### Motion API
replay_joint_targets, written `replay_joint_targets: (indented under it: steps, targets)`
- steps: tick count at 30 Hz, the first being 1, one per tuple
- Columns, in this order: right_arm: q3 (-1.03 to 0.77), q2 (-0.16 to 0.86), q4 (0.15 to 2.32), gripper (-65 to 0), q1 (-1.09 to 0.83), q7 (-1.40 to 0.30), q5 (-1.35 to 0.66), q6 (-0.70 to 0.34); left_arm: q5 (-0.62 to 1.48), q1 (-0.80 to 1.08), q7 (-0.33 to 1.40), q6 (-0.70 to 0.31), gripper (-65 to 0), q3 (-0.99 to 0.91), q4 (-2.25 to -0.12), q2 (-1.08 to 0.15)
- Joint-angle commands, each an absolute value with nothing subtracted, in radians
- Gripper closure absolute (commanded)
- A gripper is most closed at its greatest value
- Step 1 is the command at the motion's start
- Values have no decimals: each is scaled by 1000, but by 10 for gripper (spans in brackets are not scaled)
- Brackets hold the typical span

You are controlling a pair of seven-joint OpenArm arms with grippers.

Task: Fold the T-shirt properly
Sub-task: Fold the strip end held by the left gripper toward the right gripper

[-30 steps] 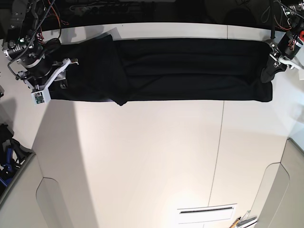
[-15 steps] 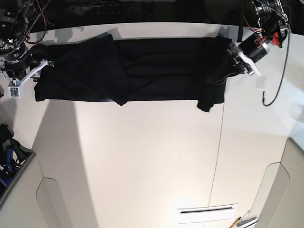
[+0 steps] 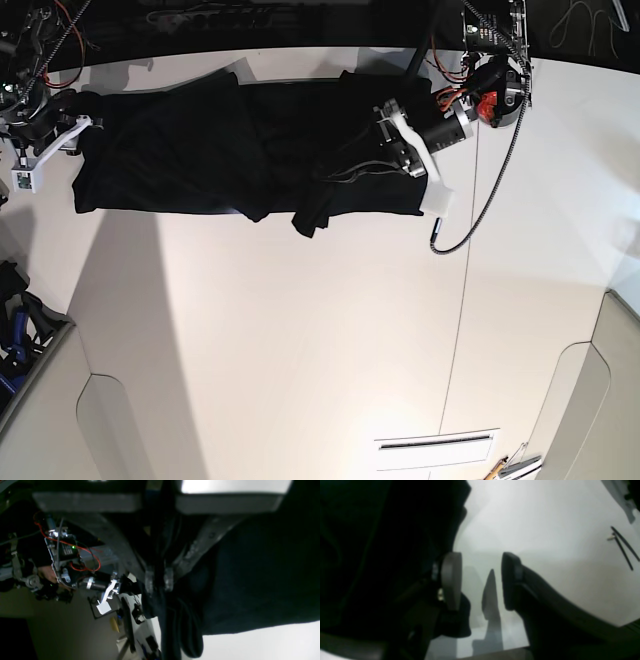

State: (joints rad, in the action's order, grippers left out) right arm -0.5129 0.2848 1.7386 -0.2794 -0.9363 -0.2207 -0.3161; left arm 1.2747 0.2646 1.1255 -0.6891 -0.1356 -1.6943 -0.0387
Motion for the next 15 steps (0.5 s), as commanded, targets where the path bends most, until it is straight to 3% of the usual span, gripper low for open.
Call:
replay_joint_targets:
  steps: [1,3,4,15]
  targets:
    - [-520,300,1753,-261,-272,-916,-229,-318,1299,255,1111,-698,-129,-126,-1712,-43]
    - [-520,299,1753,-261,-272,-916,-229,-318,1300,253,1099,-698,-313,-110,-1712,-47]
    - [-520,299,1753,-261,-272,-917,-229,-318,1300,252,1095,-698,-351,-110,-1712,-47]
    - [-520,322,1753,-261,-272,-951,-252,-363,1300,221,1097,-698,-355,-112,-1712,-48]
